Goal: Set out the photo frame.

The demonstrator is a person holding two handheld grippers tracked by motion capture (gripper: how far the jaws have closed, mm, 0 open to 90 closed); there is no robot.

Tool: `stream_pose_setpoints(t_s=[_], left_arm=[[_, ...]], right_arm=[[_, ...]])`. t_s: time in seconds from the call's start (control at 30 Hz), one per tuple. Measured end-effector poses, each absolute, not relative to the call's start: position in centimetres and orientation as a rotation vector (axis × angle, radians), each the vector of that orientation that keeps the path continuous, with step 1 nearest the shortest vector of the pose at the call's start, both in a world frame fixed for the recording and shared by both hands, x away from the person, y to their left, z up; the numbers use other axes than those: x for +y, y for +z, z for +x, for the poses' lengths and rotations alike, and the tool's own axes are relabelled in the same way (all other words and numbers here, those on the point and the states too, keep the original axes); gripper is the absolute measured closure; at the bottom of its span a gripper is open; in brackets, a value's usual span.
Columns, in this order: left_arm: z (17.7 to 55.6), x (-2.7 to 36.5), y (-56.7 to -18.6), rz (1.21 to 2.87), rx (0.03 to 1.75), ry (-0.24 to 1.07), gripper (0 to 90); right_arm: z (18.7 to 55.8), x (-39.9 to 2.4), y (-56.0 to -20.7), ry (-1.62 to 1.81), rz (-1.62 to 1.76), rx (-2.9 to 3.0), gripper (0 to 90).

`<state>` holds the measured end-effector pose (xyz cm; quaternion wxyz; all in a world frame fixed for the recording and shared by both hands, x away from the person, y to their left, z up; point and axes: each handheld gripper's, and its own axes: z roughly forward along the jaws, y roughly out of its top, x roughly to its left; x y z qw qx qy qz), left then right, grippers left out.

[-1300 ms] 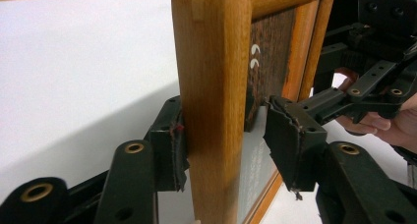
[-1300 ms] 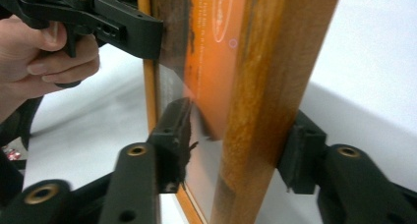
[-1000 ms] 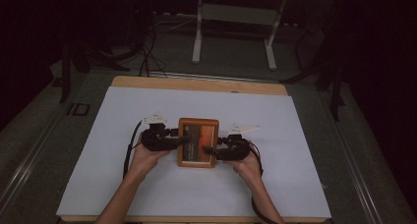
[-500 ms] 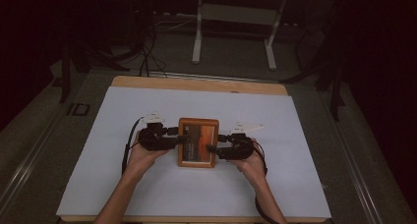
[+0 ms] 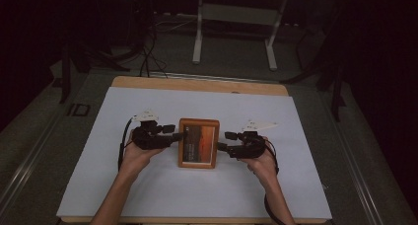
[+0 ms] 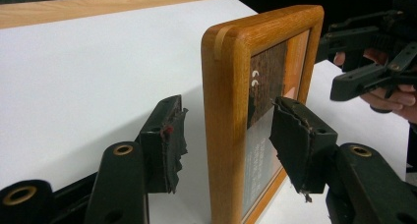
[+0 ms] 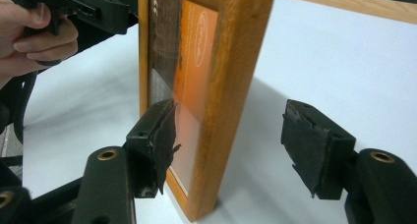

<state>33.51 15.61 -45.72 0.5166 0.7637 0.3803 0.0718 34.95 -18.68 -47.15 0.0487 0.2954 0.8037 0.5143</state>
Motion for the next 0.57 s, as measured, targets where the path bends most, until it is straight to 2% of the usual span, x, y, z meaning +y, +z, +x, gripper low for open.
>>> stream_pose_setpoints(t_s=[0.43, 0.57], left_arm=[[33.4, 16.8, -45.4, 1.847, 0.926, 0.184, 46.1], [33.4, 17.5, -45.4, 1.874, 0.971, 0.252, 45.6]], right_arm=[[35.2, -20.8, -46.9, 1.526, 0.929, 2.469, 36.3], [35.2, -21.5, -46.8, 1.462, 0.934, 2.475, 36.0]])
